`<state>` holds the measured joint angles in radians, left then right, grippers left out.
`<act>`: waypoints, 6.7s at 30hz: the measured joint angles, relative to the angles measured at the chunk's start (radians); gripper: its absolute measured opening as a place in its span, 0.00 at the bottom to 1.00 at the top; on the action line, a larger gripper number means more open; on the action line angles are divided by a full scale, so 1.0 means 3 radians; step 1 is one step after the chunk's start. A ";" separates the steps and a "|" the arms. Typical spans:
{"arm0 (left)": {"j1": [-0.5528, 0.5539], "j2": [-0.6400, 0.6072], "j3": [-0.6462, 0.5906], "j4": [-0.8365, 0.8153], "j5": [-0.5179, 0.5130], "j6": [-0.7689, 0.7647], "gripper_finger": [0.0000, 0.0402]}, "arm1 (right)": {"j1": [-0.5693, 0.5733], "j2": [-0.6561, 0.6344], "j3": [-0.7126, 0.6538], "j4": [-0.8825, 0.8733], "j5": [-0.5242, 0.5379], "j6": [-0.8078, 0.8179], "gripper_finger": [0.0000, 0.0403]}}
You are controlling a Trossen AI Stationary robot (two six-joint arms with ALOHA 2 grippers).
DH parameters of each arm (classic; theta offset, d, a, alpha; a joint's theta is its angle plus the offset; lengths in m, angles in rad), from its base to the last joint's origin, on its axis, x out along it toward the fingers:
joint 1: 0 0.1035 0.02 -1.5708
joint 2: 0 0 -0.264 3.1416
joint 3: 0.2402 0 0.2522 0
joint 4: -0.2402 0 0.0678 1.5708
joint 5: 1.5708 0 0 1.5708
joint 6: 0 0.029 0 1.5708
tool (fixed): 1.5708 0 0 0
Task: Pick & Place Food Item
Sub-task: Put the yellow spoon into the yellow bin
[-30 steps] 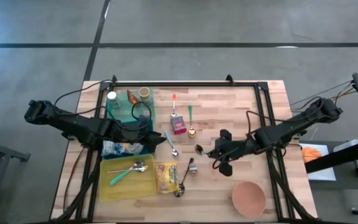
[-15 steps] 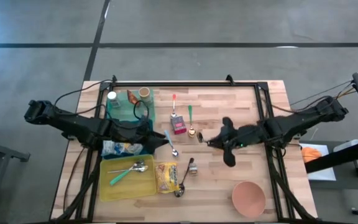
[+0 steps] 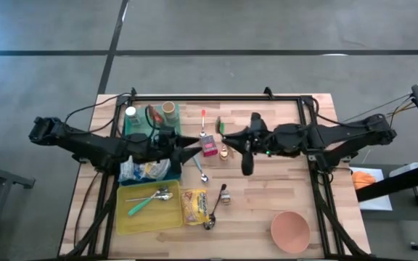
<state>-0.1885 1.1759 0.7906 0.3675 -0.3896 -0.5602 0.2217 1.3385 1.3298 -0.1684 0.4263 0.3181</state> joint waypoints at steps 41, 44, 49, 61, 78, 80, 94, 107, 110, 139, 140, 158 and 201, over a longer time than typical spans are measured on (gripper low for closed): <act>0.0061 0.0776 0.0706 0.0404 0.0315 0.0738 0.42 | -0.0122 0.0541 0.0423 0.0440 -0.0151 -0.0080 0.08; 0.0061 0.0776 0.0706 0.0360 0.0329 0.0746 0.24 | -0.0122 0.0541 0.0422 0.0421 -0.0187 -0.0111 0.08; 0.0061 0.0774 0.0706 0.0340 0.0381 0.0747 0.13 | -0.0126 0.0540 0.0416 0.0412 -0.0188 -0.0106 0.07; 0.0058 0.0611 0.0701 -0.0183 0.0512 0.0302 0.06 | -0.0131 0.0535 0.0416 0.0405 -0.0200 -0.0141 0.28; -0.0254 -0.0382 0.0701 -0.2875 0.1023 -0.0228 0.06 | -0.0188 0.0078 0.0416 -0.0654 0.0075 -0.0138 0.42; -0.0343 -0.0383 0.0701 -0.3132 0.1142 -0.0242 0.06 | -0.0188 0.0024 0.0418 -0.0827 0.0111 -0.0068 0.42; -0.0820 0.0073 0.0458 -0.3916 0.2205 0.0030 0.06 | -0.0181 0.0017 0.0367 -0.2094 -0.0116 0.0476 0.42; -0.1145 0.0561 0.0109 -0.3934 0.2705 -0.0245 0.06 | -0.0106 -0.0001 0.0090 -0.2102 -0.0344 0.0592 0.42; -0.1146 0.0632 -0.0056 -0.3931 0.2871 -0.0463 0.06 | -0.0103 -0.0005 0.0059 -0.2087 -0.0386 0.0625 0.42; -0.1068 0.0557 -0.0433 -0.3591 0.3234 -0.1636 0.06 | -0.0033 -0.0007 0.0050 -0.1975 -0.0379 0.0626 0.42; -0.1068 0.0558 -0.0435 -0.3685 0.3150 -0.1680 0.06 | -0.0033 -0.0007 0.0049 -0.1972 -0.0379 0.0624 0.42; -0.0989 0.0547 -0.0409 -0.4067 0.2493 -0.1629 0.06 | -0.0033 -0.0007 0.0048 -0.1971 -0.0380 0.0499 0.42; -0.1869 0.1371 0.0615 -0.4292 0.2354 -0.2813 0.06 | -0.0033 -0.0007 0.0034 -0.1969 -0.0579 0.0422 0.42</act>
<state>-0.7492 1.5871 0.9751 -0.9201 0.3167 -1.4042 0.2119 1.3365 1.3402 -0.7592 0.2527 0.4447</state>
